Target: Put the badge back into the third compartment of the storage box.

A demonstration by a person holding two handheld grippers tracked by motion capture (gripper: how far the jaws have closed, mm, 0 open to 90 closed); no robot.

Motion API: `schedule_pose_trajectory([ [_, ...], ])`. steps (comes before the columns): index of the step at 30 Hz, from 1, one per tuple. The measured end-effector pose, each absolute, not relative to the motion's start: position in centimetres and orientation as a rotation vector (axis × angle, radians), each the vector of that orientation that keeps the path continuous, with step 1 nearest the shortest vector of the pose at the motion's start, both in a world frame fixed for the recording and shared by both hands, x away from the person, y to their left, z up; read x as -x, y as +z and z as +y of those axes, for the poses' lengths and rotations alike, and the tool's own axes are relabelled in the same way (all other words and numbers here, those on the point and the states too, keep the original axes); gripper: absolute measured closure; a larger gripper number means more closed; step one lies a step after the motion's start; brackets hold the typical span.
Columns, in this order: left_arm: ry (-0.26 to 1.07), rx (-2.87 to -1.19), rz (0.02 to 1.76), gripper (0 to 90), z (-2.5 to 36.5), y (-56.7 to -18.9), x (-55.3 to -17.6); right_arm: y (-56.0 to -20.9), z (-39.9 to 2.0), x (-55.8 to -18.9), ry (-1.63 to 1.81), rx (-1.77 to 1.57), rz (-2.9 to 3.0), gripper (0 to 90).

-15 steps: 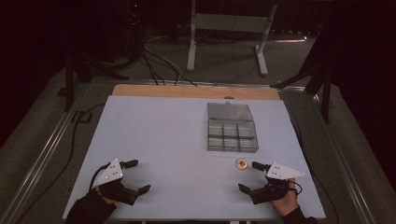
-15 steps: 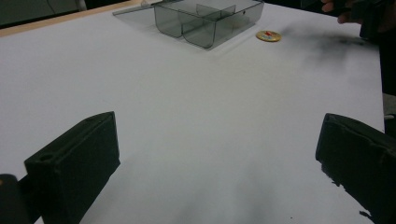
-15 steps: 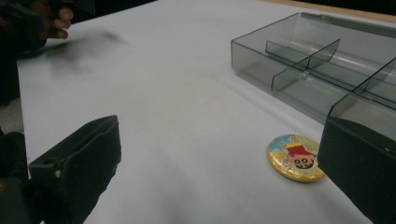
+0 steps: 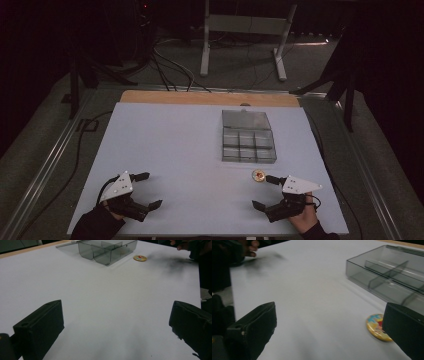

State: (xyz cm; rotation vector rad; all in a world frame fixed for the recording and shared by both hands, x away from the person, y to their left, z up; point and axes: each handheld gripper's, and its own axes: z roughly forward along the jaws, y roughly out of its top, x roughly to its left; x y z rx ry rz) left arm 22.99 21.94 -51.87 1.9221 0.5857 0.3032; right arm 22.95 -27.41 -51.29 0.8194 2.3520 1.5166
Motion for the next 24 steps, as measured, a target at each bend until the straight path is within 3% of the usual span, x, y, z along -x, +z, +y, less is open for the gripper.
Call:
schedule_pose_trajectory([
  [24,0.295,-1.912,0.593,0.0,22.0,-51.9,-23.1,-48.6,-27.0,-23.7,1.610,-0.757,2.269,0.0],
])
